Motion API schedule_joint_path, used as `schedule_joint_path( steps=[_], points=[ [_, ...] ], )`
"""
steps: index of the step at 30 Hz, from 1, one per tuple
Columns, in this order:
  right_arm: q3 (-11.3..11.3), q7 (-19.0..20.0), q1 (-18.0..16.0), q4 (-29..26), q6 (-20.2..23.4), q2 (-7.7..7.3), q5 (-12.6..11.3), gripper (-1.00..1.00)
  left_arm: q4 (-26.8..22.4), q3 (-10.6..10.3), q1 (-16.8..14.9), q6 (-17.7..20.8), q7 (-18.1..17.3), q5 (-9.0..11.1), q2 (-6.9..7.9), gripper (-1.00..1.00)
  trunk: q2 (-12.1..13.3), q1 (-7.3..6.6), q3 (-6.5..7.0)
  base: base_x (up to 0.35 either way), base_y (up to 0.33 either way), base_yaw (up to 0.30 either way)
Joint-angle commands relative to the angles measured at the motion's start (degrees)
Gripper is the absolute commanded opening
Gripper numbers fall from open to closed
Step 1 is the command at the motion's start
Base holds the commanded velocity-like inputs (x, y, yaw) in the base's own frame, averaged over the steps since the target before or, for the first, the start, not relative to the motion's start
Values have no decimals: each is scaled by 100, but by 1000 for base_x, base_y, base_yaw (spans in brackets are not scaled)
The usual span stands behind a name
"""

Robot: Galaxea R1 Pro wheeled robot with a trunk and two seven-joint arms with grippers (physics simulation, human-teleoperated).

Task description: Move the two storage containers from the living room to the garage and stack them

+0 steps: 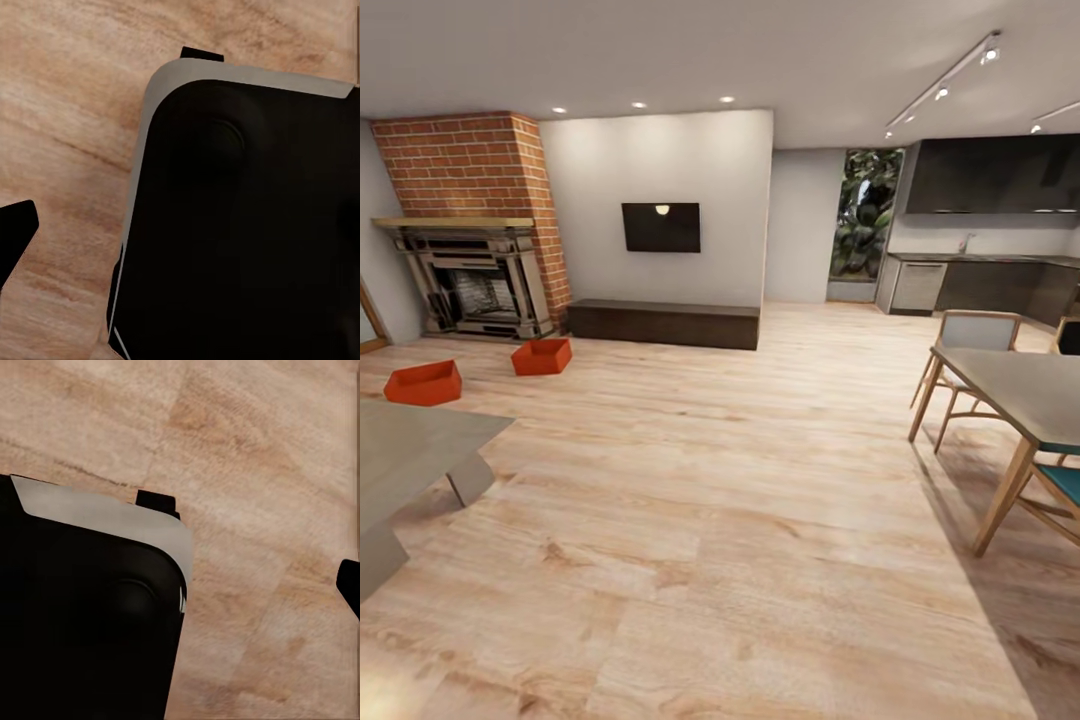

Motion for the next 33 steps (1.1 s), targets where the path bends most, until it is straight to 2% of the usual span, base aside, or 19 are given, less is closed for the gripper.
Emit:
schedule_joint_path(
  steps=[1,33],
  points=[
    [49,-3,-5,14,-27,3,-45,100,0,9,-2,-13,5,26,-3,100,-2,3,-5,323,0,0],
    [48,-2,-5,20,-27,3,-48,100,0,9,-2,-17,5,26,-1,100,-2,3,-5,323,0,0]
  ],
)
